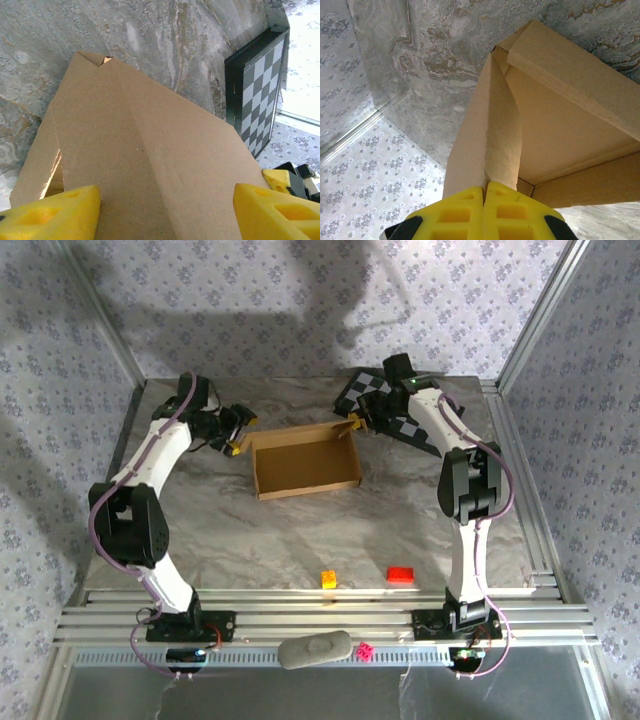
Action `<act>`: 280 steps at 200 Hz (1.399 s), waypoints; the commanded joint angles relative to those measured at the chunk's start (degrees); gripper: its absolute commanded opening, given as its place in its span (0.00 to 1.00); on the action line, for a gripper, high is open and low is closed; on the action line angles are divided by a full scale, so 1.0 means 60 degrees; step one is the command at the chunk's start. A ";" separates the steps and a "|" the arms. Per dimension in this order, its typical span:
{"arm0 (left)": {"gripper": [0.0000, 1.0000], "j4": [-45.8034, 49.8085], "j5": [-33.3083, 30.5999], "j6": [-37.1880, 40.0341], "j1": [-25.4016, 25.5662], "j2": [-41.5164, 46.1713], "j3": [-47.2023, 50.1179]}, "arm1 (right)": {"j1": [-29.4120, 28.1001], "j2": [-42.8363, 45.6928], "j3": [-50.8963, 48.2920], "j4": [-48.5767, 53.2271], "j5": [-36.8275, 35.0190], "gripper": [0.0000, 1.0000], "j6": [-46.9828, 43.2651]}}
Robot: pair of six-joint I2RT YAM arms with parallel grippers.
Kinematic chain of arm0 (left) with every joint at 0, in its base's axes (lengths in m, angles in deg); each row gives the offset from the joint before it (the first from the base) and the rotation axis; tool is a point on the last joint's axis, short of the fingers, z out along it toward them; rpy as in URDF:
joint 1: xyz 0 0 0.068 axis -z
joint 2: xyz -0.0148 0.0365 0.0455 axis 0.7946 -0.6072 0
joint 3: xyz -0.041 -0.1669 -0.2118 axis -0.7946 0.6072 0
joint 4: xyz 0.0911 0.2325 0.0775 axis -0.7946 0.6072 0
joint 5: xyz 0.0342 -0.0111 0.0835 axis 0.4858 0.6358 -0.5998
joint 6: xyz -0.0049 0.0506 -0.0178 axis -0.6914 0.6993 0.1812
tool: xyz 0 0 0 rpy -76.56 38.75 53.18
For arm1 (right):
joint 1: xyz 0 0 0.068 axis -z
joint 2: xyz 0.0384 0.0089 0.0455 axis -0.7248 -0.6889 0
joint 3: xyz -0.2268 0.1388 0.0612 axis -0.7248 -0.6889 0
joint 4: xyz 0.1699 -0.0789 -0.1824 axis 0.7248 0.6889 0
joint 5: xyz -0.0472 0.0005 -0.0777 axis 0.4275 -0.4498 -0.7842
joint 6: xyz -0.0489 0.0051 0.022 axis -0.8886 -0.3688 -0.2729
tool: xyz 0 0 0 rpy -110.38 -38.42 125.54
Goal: Fold the paper box
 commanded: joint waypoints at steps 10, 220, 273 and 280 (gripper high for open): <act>0.70 -0.0481 0.0414 -0.0761 0.0289 -0.0175 -0.0142 | -0.0079 -0.0066 0.0291 0.0033 0.0162 0.00 0.0157; 0.23 -0.1478 0.0427 -0.1836 0.0299 -0.0443 -0.0021 | -0.0097 -0.0256 0.0457 0.0466 0.0365 0.00 -0.0253; 0.19 -0.1513 0.0426 -0.1620 0.0298 -0.0376 0.0450 | -0.0054 -0.0301 0.0612 0.0791 0.0213 0.00 -0.0726; 0.19 -0.1536 0.0414 -0.1551 0.0305 -0.0359 0.0540 | -0.0054 -0.0312 0.0649 0.0855 0.0177 0.00 -0.0826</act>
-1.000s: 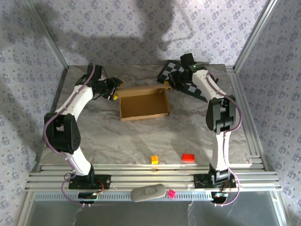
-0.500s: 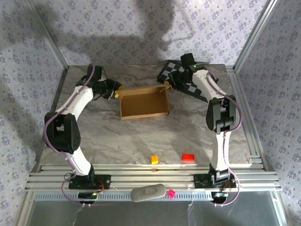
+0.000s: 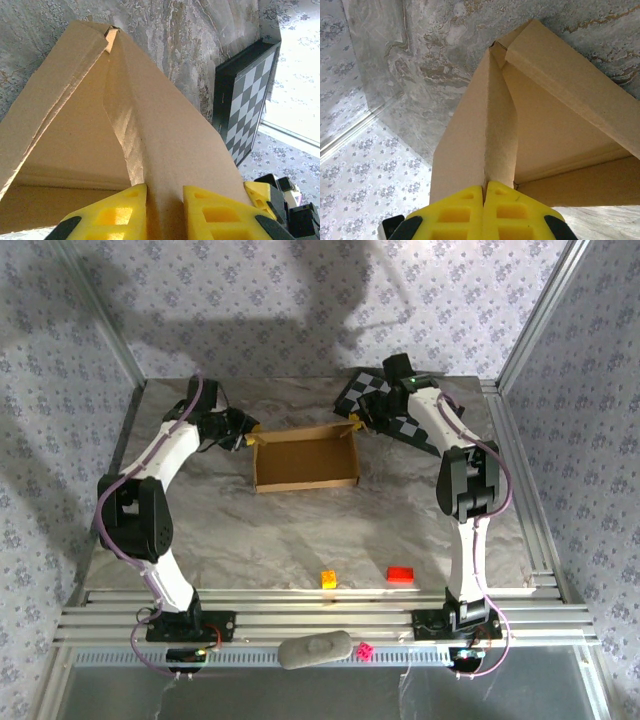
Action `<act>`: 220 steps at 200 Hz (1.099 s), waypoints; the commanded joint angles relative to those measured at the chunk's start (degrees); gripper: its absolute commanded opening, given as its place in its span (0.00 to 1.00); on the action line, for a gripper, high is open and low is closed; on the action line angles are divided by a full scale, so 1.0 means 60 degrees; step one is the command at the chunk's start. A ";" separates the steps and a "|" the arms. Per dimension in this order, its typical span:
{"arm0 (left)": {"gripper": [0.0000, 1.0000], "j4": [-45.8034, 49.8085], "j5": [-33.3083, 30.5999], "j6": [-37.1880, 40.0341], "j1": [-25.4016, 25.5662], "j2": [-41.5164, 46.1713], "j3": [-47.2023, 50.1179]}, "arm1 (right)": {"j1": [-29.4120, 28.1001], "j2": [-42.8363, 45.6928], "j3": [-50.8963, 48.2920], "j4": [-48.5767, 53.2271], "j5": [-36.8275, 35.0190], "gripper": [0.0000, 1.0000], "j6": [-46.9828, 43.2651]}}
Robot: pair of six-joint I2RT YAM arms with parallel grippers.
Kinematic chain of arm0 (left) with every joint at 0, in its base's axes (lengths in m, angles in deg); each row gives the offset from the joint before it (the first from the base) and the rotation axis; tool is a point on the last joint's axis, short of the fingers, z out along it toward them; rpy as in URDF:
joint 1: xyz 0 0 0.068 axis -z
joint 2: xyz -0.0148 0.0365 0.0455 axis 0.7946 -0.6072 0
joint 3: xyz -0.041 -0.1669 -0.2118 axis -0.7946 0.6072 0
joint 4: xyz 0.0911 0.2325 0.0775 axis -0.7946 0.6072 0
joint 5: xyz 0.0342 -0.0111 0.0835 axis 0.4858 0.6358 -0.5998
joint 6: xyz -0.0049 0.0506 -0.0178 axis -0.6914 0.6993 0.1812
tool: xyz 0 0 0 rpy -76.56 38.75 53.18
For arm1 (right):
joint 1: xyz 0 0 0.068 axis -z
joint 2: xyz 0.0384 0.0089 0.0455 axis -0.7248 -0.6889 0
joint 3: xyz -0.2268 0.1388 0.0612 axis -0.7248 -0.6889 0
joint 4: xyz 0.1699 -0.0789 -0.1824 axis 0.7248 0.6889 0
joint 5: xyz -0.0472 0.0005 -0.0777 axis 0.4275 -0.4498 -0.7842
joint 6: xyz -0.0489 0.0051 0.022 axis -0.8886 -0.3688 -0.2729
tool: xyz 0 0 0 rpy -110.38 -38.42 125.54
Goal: Fold the paper box
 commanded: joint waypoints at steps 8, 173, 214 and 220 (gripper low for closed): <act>0.19 -0.0257 0.0251 -0.0027 0.0015 0.0061 0.0255 | -0.0074 -0.0093 0.0416 0.0682 0.0238 0.00 -0.0551; 0.35 0.1205 -0.0553 0.2680 0.0258 0.0461 0.0832 | -0.0301 0.0484 -0.0364 0.1408 -0.0720 0.00 -0.3694; 0.36 0.1321 -0.0921 0.3111 0.0436 0.0725 0.1399 | -0.0443 0.0721 -0.0792 0.1557 -0.1040 0.00 -0.4333; 0.36 0.1357 -0.1010 0.3190 0.0458 0.0767 0.1454 | -0.0470 0.0763 -0.0824 0.1604 -0.1122 0.00 -0.4448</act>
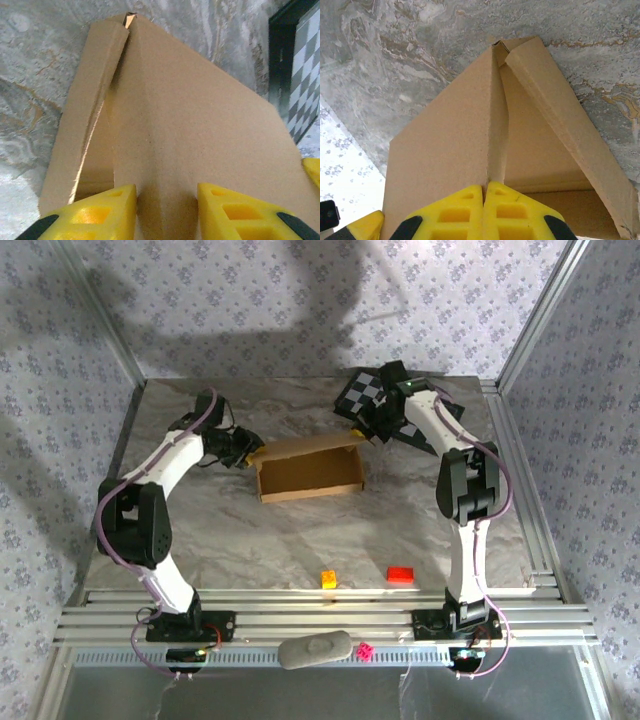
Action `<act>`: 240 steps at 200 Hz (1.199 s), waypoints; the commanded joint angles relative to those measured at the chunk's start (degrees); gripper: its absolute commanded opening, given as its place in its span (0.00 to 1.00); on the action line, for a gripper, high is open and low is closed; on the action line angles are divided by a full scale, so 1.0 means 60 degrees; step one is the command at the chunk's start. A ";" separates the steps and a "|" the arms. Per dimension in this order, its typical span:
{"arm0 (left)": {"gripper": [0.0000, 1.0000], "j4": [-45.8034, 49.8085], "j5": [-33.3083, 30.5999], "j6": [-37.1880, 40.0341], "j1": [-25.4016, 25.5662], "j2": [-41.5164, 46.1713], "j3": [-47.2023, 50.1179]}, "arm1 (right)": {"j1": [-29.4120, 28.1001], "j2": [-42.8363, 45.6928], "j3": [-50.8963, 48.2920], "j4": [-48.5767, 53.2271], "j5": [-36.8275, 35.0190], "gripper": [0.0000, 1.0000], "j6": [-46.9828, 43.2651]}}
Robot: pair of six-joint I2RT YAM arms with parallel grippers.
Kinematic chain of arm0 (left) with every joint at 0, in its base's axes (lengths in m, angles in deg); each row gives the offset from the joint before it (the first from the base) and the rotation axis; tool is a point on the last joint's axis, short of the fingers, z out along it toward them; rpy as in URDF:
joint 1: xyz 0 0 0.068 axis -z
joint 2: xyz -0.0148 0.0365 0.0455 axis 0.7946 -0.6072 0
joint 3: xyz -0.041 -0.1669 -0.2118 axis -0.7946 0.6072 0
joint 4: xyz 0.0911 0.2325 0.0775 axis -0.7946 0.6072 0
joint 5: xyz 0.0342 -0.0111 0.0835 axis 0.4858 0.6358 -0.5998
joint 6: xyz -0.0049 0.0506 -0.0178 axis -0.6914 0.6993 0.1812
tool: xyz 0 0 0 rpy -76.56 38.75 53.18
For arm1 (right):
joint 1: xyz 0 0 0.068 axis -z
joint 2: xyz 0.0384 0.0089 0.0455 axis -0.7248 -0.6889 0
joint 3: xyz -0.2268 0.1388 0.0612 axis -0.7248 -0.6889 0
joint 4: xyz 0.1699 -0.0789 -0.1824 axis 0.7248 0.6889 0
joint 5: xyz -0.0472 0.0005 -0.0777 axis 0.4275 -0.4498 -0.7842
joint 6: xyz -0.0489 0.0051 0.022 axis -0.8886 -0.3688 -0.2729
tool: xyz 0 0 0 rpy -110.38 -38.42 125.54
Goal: Fold the paper box
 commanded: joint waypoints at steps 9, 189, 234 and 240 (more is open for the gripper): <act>0.36 0.0727 -0.0709 0.0723 0.0174 0.0347 0.0370 | -0.0270 0.0508 -0.0260 0.0959 -0.0479 0.00 -0.0980; 0.33 0.1178 -0.2634 0.2000 0.0966 0.0951 0.1113 | -0.0734 0.1009 -0.0457 0.2190 -0.2629 0.28 -0.3262; 0.34 0.1256 -0.3134 0.2095 0.1133 0.1204 0.1106 | -0.0836 0.1351 -0.0651 0.2232 -0.2654 0.27 -0.3339; 0.34 0.1257 -0.3242 0.2100 0.1152 0.1277 0.1093 | -0.0873 0.1413 -0.0647 0.2253 -0.2653 0.27 -0.3340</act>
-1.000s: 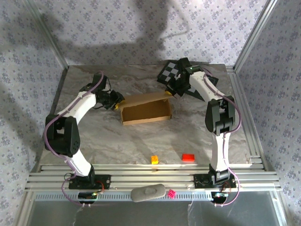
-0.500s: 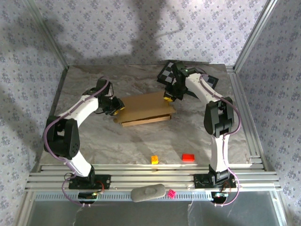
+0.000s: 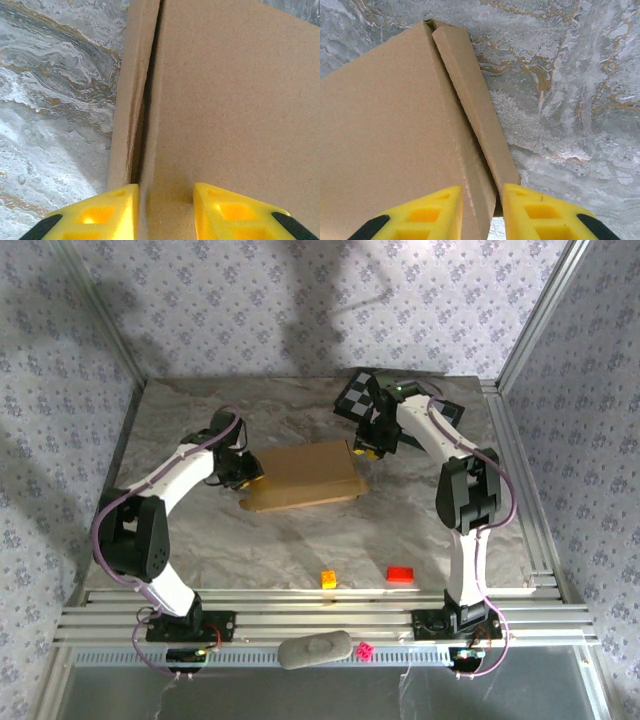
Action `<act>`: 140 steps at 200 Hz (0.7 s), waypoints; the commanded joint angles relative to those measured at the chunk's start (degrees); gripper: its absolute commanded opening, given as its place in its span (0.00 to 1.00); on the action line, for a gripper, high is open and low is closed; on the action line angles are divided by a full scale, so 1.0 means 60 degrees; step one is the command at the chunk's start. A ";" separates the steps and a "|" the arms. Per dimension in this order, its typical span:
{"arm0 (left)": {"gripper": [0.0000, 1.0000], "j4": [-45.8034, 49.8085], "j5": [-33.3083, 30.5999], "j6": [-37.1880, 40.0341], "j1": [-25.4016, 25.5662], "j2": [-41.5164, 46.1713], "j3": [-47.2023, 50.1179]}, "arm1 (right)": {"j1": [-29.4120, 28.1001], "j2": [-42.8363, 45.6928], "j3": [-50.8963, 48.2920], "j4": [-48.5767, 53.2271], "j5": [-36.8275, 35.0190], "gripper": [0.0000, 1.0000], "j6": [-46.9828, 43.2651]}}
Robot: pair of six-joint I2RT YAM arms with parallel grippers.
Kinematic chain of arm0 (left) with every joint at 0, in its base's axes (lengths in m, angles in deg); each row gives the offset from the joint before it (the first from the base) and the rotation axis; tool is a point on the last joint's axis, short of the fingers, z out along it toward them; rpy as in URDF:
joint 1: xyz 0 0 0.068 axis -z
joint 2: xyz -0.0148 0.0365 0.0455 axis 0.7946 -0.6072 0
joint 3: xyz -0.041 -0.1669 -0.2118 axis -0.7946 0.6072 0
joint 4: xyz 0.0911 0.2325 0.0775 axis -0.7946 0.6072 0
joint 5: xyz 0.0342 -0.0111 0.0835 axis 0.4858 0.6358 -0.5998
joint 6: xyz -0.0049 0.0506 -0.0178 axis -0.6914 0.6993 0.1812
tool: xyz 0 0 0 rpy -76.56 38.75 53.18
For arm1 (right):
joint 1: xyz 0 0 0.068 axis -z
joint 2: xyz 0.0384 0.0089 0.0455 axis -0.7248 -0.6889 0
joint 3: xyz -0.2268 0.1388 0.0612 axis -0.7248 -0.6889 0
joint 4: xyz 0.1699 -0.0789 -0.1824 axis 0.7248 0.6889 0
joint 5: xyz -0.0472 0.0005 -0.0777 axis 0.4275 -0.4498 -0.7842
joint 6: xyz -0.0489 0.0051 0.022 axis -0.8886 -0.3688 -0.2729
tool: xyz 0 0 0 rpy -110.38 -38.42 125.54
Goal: Fold the paper box
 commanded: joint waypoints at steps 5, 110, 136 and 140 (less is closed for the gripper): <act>0.35 0.0345 -0.0651 0.0237 0.0104 0.0570 -0.0038 | -0.0149 0.0625 -0.0112 0.0415 -0.0216 0.27 -0.0189; 0.32 0.0754 -0.0933 0.0413 0.0134 0.1285 0.0547 | -0.0876 0.1151 -0.0904 0.0325 -0.0032 0.13 -0.0108; 0.27 0.0594 -0.0799 0.0383 0.0147 0.1252 0.0998 | -0.0920 0.1163 -0.1610 0.0027 -0.0073 0.12 -0.0137; 0.27 0.0546 -0.0805 0.0376 0.0147 0.1242 0.1086 | -0.0907 0.1149 -0.1772 -0.0015 -0.0084 0.12 -0.0144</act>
